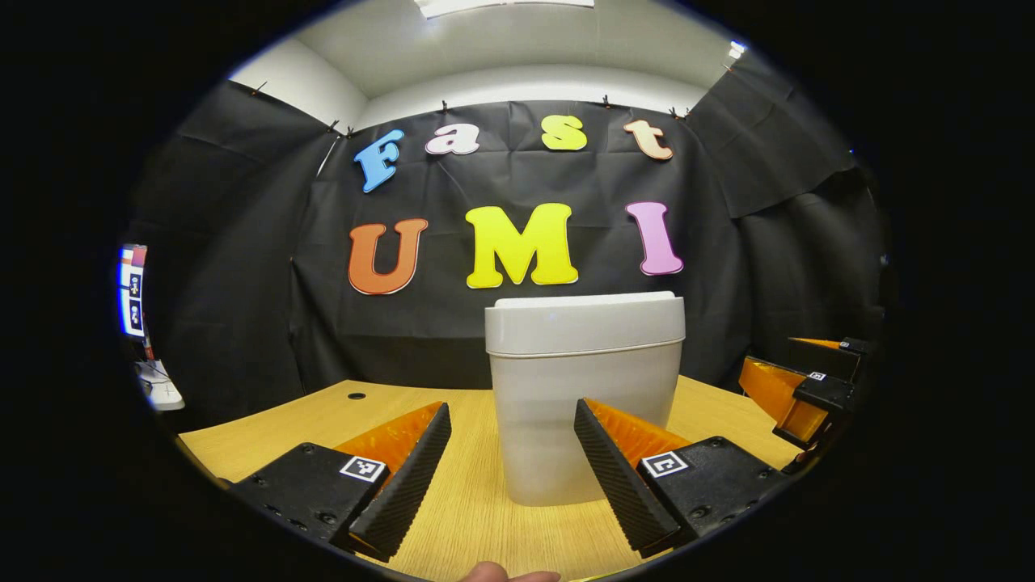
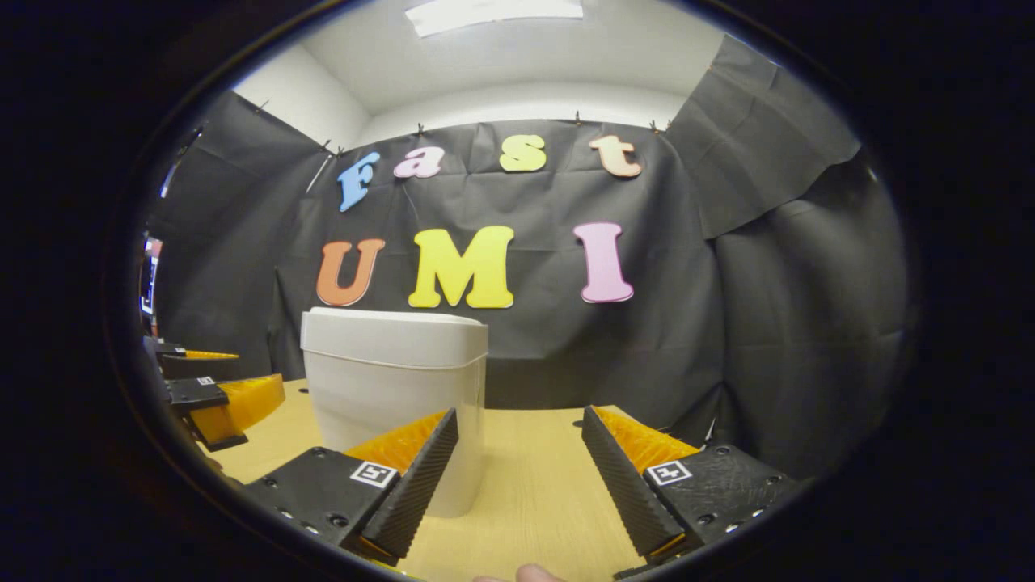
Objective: Press the lid of the desktop garbage bin to open it, pick up the crumpled paper on the desktop and throw it into the bin, then pick up the pop can on the desktop and drop it into the bin, and finally close the garbage bin lid.
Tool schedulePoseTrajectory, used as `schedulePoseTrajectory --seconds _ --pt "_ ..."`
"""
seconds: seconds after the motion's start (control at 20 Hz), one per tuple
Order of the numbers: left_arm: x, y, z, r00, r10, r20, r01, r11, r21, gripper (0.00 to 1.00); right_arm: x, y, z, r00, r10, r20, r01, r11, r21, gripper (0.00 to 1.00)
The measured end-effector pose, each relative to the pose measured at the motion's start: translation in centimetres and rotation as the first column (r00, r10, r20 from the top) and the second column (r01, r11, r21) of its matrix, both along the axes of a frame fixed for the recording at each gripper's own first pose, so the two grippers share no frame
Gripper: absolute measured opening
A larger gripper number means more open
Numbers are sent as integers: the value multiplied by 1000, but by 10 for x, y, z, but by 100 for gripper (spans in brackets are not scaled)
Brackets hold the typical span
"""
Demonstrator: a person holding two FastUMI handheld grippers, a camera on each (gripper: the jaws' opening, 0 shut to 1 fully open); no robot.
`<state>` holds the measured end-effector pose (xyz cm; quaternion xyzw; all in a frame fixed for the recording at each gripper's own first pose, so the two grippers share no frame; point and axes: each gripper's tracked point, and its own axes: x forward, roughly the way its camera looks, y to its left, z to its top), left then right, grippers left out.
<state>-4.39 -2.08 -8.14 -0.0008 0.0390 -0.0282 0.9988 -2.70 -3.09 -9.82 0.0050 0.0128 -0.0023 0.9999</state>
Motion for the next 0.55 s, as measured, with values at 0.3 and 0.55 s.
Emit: schedulePoseTrajectory --seconds 0.3,0.55 --pt "-1 3 2 1000 12 -2 -12 1000 -3 99 0 2 1 1000 0 7 0 1000 5 93" --pt "-2 2 4 1000 14 1 -14 1000 -9 99 -1 4 6 1000 -2 21 2 1000 -1 96"
